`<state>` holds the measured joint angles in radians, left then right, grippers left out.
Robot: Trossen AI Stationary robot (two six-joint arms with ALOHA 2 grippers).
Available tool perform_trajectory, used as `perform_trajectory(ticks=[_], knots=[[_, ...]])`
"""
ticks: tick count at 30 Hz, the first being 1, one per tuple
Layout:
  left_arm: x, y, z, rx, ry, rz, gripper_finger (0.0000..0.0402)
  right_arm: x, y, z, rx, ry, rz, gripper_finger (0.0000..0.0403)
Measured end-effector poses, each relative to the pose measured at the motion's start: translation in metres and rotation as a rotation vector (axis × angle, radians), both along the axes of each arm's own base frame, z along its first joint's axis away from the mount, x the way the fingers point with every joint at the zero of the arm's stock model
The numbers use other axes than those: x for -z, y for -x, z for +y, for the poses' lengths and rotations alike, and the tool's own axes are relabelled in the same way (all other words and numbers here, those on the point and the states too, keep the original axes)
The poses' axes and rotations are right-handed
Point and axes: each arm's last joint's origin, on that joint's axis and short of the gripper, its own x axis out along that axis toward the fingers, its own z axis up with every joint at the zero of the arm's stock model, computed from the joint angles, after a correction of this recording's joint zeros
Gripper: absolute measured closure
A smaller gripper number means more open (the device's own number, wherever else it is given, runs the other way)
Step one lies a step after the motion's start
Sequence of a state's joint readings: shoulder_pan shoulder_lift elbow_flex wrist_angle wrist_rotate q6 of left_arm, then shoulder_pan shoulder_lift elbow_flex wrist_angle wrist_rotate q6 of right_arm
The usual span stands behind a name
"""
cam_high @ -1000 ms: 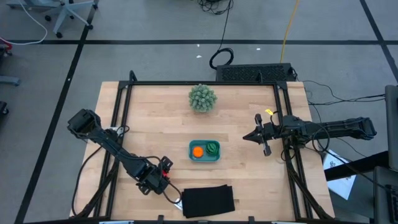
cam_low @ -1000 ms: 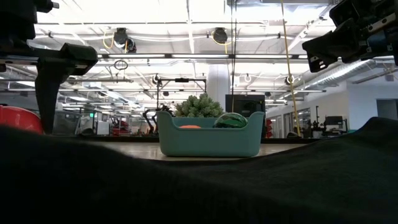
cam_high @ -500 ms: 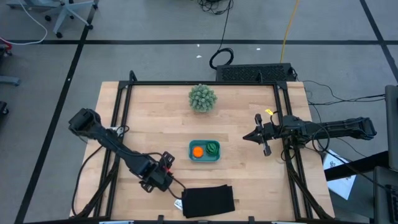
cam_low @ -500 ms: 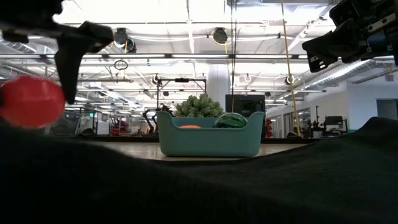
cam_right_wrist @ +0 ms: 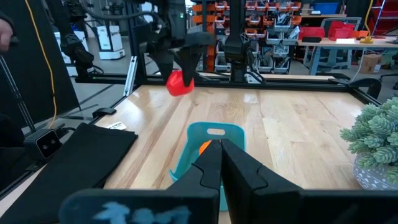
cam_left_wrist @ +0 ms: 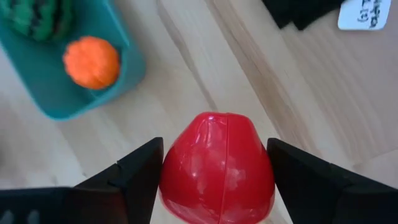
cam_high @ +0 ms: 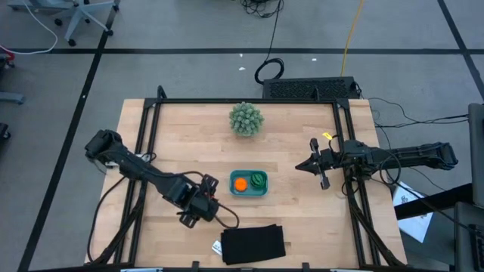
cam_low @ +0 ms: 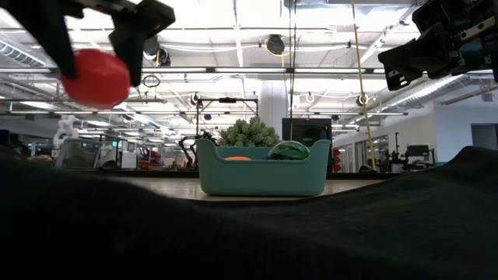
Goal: Pick and placing Produce into tupperware
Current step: Put the apple toy into the bin
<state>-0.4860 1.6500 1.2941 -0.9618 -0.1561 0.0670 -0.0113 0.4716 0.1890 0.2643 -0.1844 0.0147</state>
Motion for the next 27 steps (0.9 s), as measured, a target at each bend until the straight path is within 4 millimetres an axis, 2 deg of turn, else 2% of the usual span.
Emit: perform_trajectory(ticks=[8,14,20,27], knots=[[-0.033,-0.005,0.019,-0.068,0.047,-0.092,0.0131,0.000,0.000,0.000,0.000,0.000,0.000,0.0403],[-0.062,0.007,0.037,-0.117,0.096,-0.198,0.0131,0.000,0.000,0.000,0.000,0.000,0.000,0.0403],[-0.088,0.019,0.046,-0.105,0.142,-0.324,0.0131,0.000,0.000,0.000,0.000,0.000,0.002,0.0403],[-0.101,0.036,0.056,-0.089,0.168,-0.419,0.0131,0.000,0.000,0.000,0.000,0.000,0.002,0.0403]])
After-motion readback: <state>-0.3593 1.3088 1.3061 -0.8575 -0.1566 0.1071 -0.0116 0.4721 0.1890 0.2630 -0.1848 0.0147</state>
